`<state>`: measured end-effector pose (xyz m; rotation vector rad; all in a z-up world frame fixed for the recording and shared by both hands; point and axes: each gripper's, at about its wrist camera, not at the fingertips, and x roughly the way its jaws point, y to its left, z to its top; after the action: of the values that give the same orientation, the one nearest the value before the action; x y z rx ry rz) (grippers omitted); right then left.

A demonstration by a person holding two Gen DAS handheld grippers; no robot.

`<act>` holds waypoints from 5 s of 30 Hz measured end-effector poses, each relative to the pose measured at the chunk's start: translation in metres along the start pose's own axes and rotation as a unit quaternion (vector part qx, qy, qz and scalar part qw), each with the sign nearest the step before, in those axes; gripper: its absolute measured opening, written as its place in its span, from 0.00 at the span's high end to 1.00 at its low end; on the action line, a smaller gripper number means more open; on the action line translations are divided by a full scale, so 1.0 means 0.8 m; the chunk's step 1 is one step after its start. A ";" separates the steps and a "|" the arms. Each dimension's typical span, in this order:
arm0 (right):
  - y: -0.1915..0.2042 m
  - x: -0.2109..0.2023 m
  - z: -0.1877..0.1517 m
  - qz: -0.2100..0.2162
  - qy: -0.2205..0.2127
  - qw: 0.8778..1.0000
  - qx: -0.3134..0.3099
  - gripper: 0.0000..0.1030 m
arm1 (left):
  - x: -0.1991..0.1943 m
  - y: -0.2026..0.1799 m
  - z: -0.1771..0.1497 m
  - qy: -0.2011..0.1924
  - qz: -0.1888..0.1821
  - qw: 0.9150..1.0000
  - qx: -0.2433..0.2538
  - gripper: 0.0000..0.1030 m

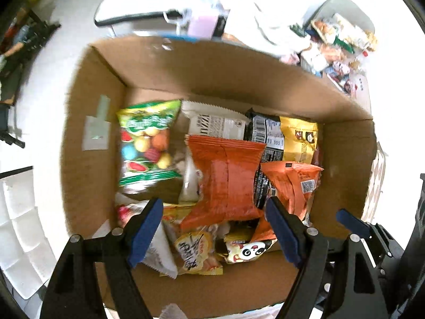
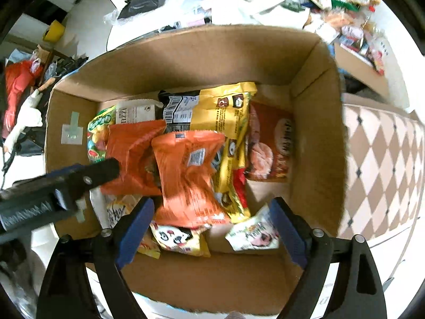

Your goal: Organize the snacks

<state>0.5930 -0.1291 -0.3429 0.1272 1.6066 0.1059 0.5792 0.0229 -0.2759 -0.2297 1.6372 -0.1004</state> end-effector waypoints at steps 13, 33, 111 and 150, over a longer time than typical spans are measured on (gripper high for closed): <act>0.008 -0.074 -0.106 -0.036 -0.098 0.994 -0.021 0.11 | -0.058 -0.009 -0.088 -0.155 0.064 0.985 0.031 0.24; -0.007 -0.178 -0.232 -0.005 -0.172 0.985 -0.005 0.10 | -0.127 -0.011 -0.228 -0.250 0.091 0.964 0.025 0.24; 0.081 0.170 -0.275 -0.078 0.042 0.991 -0.100 0.38 | 0.135 0.101 -0.205 -0.085 0.122 0.988 0.045 0.59; 0.048 0.173 -0.350 -0.073 0.098 0.992 0.043 0.46 | 0.139 0.061 -0.371 -0.026 0.143 0.989 0.019 0.63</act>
<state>0.3084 -0.0679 -0.4627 0.0657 1.8116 -0.0660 0.2726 0.0254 -0.3701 0.0334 1.5989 0.0932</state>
